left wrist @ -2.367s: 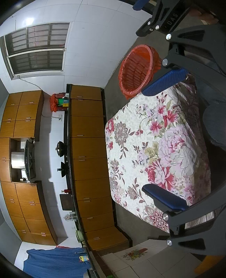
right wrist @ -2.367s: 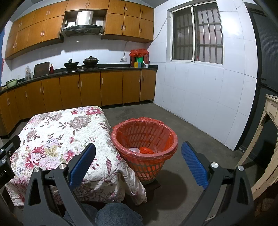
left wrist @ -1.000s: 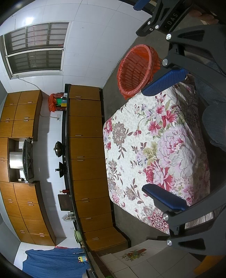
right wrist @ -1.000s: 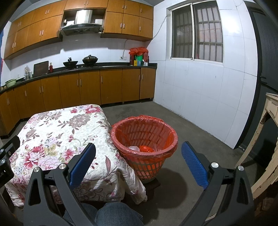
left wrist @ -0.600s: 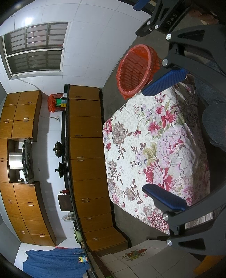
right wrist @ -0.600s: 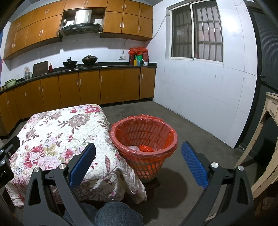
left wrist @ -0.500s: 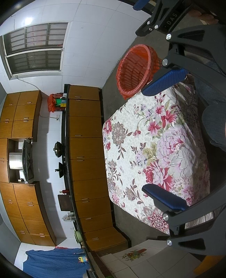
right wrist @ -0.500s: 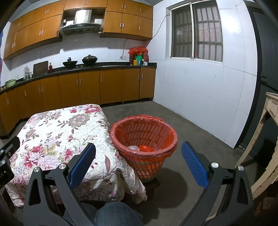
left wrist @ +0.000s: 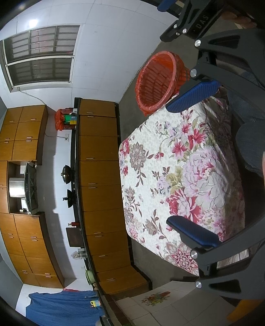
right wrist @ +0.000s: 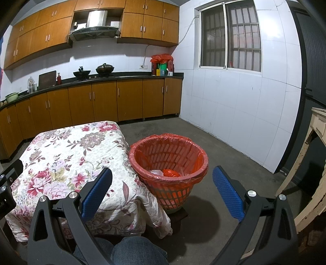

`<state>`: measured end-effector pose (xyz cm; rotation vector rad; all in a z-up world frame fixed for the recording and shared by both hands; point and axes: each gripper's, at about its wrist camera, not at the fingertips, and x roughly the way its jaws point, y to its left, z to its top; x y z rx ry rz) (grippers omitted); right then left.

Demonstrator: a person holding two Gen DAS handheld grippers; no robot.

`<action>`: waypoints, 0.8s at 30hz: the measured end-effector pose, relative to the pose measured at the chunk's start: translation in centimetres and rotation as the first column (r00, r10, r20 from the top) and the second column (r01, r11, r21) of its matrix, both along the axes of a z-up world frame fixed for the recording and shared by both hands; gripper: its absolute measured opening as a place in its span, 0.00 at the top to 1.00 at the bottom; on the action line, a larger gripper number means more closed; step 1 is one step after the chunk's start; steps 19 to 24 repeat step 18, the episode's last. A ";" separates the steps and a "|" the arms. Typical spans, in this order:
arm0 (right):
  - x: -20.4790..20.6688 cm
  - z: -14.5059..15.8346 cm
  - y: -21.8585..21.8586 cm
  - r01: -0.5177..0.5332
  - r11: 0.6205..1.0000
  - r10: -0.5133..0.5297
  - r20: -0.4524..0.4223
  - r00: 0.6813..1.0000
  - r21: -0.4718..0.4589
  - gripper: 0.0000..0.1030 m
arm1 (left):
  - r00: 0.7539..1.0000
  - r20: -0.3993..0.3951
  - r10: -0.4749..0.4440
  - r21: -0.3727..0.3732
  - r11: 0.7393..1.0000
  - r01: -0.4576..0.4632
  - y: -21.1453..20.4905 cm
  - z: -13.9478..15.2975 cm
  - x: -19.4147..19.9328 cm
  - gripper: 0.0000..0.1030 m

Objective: Collect trash

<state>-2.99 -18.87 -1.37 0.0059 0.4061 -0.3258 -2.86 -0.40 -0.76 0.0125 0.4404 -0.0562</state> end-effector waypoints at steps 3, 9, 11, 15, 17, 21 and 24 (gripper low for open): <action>-0.1 -0.2 -0.1 0.000 1.000 0.000 -0.003 1.000 0.000 0.05 | 1.000 -0.001 0.001 0.000 1.000 -0.001 0.0 0.0 0.1 0.04; -0.5 -0.6 -0.1 -0.001 1.000 0.001 -0.009 1.000 0.002 0.05 | 1.000 -0.008 0.002 -0.005 1.000 -0.002 0.1 -0.4 0.0 0.04; -0.2 -0.5 -0.1 -0.001 1.000 0.001 -0.009 1.000 0.003 0.05 | 1.000 -0.013 0.001 -0.004 1.000 -0.001 0.1 -0.3 0.2 0.04; -0.2 -0.4 -0.2 0.000 1.000 0.000 -0.010 1.000 0.004 0.05 | 1.000 -0.018 -0.001 -0.002 1.000 0.001 0.1 -0.4 0.1 0.04; -0.3 -0.5 -0.1 0.000 1.000 0.000 -0.011 1.000 0.004 0.05 | 1.000 -0.018 0.000 -0.001 1.000 0.000 0.0 -0.4 0.2 0.04; -0.3 -0.6 -0.1 0.000 1.000 0.000 -0.011 1.000 0.004 0.05 | 1.000 -0.018 0.000 -0.002 1.000 0.000 0.0 -0.3 0.3 0.04; -0.3 -0.6 -0.1 0.000 1.000 0.000 -0.011 1.000 0.004 0.05 | 1.000 -0.018 0.000 -0.002 1.000 0.000 0.0 -0.3 0.3 0.04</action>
